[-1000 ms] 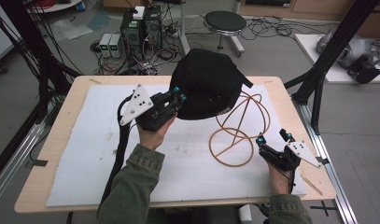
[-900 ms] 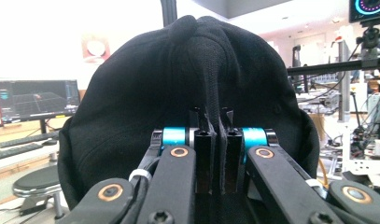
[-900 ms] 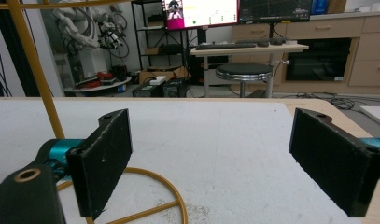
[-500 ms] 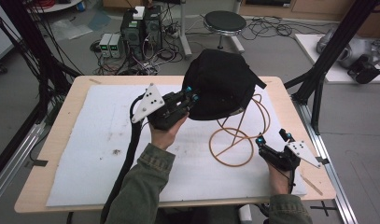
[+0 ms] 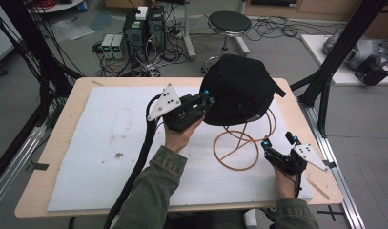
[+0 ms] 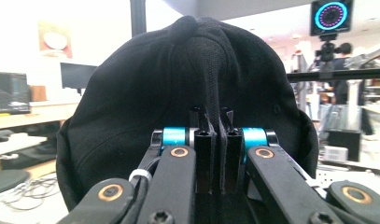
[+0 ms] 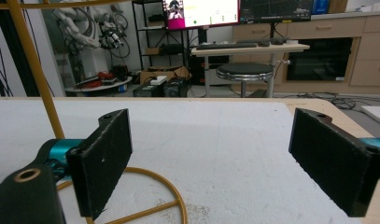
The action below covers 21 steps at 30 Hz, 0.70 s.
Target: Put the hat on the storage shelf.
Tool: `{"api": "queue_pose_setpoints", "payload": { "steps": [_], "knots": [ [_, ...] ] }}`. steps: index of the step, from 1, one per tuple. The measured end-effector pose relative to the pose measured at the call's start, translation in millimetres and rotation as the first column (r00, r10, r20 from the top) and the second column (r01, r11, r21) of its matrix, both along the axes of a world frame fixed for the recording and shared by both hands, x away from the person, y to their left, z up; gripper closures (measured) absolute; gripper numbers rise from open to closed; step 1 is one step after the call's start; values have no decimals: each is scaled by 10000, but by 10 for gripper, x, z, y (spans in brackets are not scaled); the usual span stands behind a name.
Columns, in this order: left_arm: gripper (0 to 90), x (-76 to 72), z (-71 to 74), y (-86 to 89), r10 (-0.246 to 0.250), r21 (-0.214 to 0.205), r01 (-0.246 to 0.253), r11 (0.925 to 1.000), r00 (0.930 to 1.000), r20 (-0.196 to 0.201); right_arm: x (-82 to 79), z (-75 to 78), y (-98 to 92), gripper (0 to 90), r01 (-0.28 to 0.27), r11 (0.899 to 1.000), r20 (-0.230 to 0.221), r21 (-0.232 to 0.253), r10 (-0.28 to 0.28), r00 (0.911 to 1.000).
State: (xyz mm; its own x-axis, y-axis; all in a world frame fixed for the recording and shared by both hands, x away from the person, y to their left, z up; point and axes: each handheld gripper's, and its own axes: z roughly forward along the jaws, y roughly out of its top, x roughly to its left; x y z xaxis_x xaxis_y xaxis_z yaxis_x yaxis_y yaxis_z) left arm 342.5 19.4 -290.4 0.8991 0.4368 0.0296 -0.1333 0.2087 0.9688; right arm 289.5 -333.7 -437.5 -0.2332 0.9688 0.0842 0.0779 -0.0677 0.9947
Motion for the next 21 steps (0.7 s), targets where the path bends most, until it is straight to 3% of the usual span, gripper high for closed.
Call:
{"api": "queue_pose_setpoints", "payload": {
  "steps": [6, 10, 15, 21],
  "knots": [
    [873, 104, 9, -106, -556, -98, 552, 9984, 9975, -439, -4, -2, -3, 127, -59, 10000, 19, -36, 59, 10000],
    [873, 155, 34, -172, -724, 226, 739, 9970, 9956, -593, -3, -4, -9, 127, -46, 10000, -17, -14, 46, 10000],
    [873, 200, 90, -282, -1134, 758, 1208, 9898, 9890, -954, -4, -5, -8, 127, -63, 10000, -38, 2, 63, 10000],
    [873, 212, 187, -445, -1221, 1997, 1420, 9695, 9866, -1086, -4, -5, -8, 127, -125, 9999, 2, -53, 125, 9999]
  ]
}}
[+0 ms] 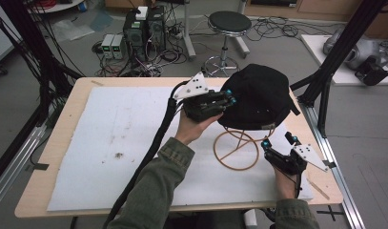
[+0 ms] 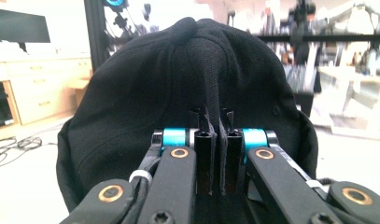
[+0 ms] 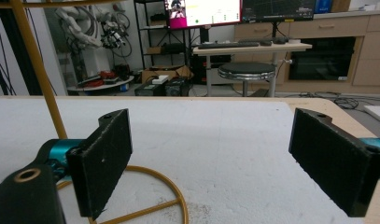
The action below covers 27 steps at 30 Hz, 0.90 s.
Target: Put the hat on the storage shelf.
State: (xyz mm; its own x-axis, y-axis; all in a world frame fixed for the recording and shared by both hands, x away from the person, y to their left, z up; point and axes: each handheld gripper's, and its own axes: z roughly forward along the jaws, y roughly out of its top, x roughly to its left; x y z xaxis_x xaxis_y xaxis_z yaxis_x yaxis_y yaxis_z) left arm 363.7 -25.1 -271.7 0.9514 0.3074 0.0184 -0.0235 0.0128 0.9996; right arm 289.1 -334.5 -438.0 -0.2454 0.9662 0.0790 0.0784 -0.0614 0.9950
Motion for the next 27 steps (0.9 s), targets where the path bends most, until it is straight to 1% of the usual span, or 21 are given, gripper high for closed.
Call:
{"api": "queue_pose_setpoints", "payload": {
  "steps": [2, 4, 7, 12, 13, 15, 20, 21, 23, 25, 27],
  "knots": [
    [872, -5, 11, -37, 7, 260, -4, 9997, 9999, -127, -2, 1, 2, 127, 23, 10000, -44, 85, -23, 10000],
    [872, 0, 0, -65, -5, 357, 14, 9994, 9997, -258, -1, 1, -1, 127, 12, 10000, -26, 75, -12, 10000],
    [870, 12, -25, -77, -1, 591, 18, 9983, 9996, -293, -3, 0, -4, 127, -2, 10000, -36, 62, 3, 10000],
    [854, 10, -34, -61, -111, 453, 123, 9989, 9996, -276, 2, -1, -9, 127, 15, 10000, -39, 36, -15, 10000],
    [854, 9, -35, -62, -116, 385, 129, 9992, 9994, -329, 3, -1, -9, 127, 27, 10000, -36, 36, -27, 10000],
    [857, 12, -45, -59, -165, 527, 185, 9984, 9992, -372, 4, -2, -9, 127, 17, 10000, -34, 29, -17, 10000],
    [852, -2, -83, -58, -273, 452, 290, 9986, 9989, -371, 4, -2, -8, 127, 24, 10000, -23, 30, -24, 10000],
    [847, -3, -94, -61, -300, 408, 318, 9987, 9986, -428, 4, -2, -8, 127, 37, 10000, -25, 17, -37, 10000],
    [825, 1, -119, -54, -360, 491, 383, 9981, 9983, -464, 3, -2, -8, 127, 35, 10000, -24, 20, -35, 10000],
    [796, 3, -147, -50, -382, 511, 413, 9978, 9975, -602, 4, -2, -7, 127, 27, 10000, -49, 18, -27, 10000],
    [765, 10, -175, -43, -396, 433, 426, 9982, 9969, -685, 6, -5, -5, 127, 45, 10000, -74, -16, -46, 10000]
  ]
}}
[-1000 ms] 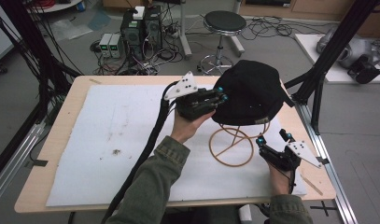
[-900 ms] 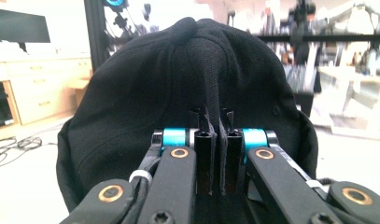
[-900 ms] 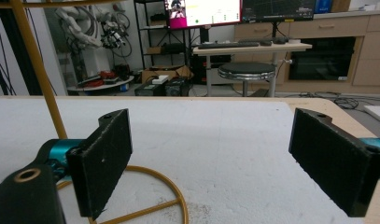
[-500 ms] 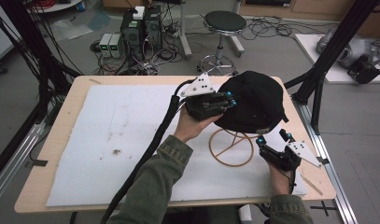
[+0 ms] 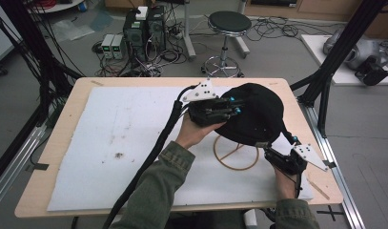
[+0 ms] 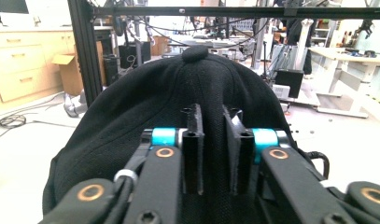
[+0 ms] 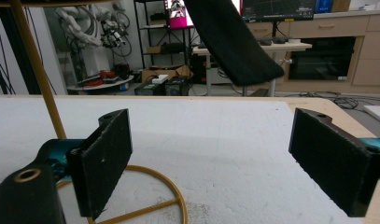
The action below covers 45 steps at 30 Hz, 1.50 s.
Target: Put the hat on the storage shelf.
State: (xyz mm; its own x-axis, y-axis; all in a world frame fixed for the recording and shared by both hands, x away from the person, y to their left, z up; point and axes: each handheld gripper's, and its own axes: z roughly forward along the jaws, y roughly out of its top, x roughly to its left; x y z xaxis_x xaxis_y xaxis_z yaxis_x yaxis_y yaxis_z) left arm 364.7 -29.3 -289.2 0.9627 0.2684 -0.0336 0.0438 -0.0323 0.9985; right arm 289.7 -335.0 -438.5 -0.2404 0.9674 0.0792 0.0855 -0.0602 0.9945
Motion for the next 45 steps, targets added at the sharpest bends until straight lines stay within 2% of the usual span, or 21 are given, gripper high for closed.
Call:
{"api": "queue_pose_setpoints", "payload": {
  "steps": [9, 13, 15, 20, 23, 29, 34, 39, 45],
  "knots": [
    [687, -17, -48, 51, 189, -196, -191, 9996, 9998, -96, 0, -1, 3, 127, 37, 10000, 11, 19, -37, 10000],
    [605, -9, -87, 102, 287, -419, -296, 9987, 9994, -204, -1, 0, 3, 127, 19, 10000, -8, 14, -19, 10000],
    [586, 3, -102, 131, 398, -383, -406, 9984, 9990, -222, 0, 0, 6, 126, 23, 10000, 16, 25, -23, 10000],
    [468, 3, -112, 194, 714, -406, -719, 9966, 9974, -114, 1, -1, 10, 126, -1, 10000, -30, 12, 1, 10000],
    [404, -16, -116, 208, 1075, -396, -1073, 9934, 9942, 30, 0, 1, 13, 126, 12, 10000, -37, 18, -12, 10000],
    [362, -35, -131, 257, 1257, -295, -1253, 9917, 9920, 119, 0, 1, 14, 126, 9, 10000, -34, 23, -8, 10000],
    [358, -55, -154, 345, 1316, -532, -1313, 9899, 9913, 36, 10, -2, 13, 126, 37, 10000, -49, -17, -37, 10000],
    [350, -86, -163, 483, 1663, -464, -1654, 9851, 9860, 146, 9, -1, 15, 126, 30, 10000, -26, -32, -30, 10000],
    [338, -132, -197, 713, 2276, -683, -2259, 9718, 9736, 181, 9, -1, 18, 127, 46, 10000, -28, -32, -46, 10000]
  ]
}}
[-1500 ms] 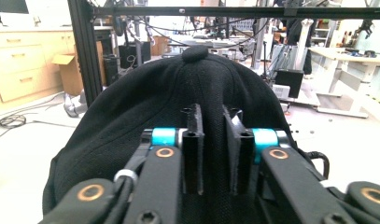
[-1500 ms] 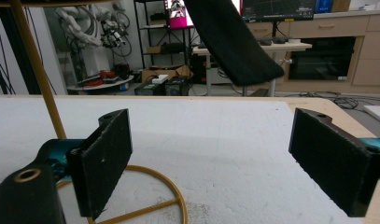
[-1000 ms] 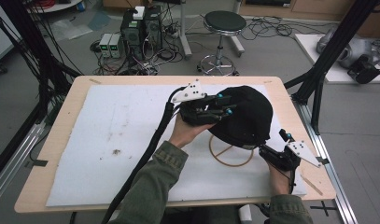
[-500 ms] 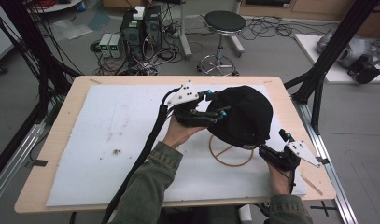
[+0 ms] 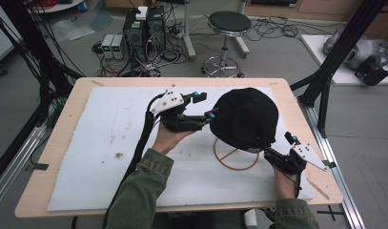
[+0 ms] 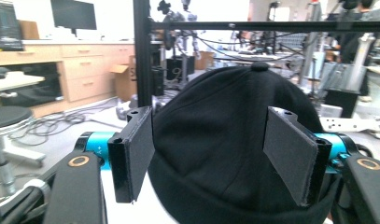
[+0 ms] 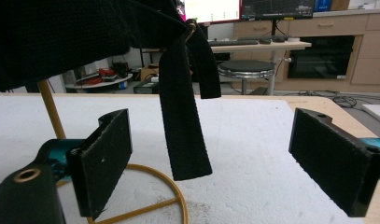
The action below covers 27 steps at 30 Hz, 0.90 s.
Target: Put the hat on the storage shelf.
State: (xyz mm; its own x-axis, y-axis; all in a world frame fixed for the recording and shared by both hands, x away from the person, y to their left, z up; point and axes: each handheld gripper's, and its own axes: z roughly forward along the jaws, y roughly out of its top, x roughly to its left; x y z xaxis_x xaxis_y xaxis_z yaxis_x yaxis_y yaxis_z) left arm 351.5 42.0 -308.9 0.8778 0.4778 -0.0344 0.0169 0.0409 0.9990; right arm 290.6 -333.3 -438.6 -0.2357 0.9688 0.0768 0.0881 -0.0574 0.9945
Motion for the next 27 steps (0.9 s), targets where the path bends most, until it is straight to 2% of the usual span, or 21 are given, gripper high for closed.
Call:
{"api": "queue_pose_setpoints", "payload": {
  "steps": [10, 20, 24, 27],
  "knots": [
    [282, -58, -115, 296, 789, -427, -783, 9960, 9968, 115, 5, 3, 15, 127, -24, 10000, -10, -14, 24, 10000],
    [241, -124, -226, 585, 1533, -835, -1512, 9850, 9880, 184, 6, 4, 18, 126, -18, 10000, -3, -29, 18, 10000],
    [207, -162, -275, 702, 1487, -1163, -1454, 9825, 9887, 207, 6, 3, 17, 126, -29, 10000, -12, -44, 28, 10000],
    [199, -201, -304, 780, 1695, -1066, -1662, 9803, 9853, 219, 10, 1, 23, 126, -50, 10000, -5, -28, 50, 10000]
  ]
}}
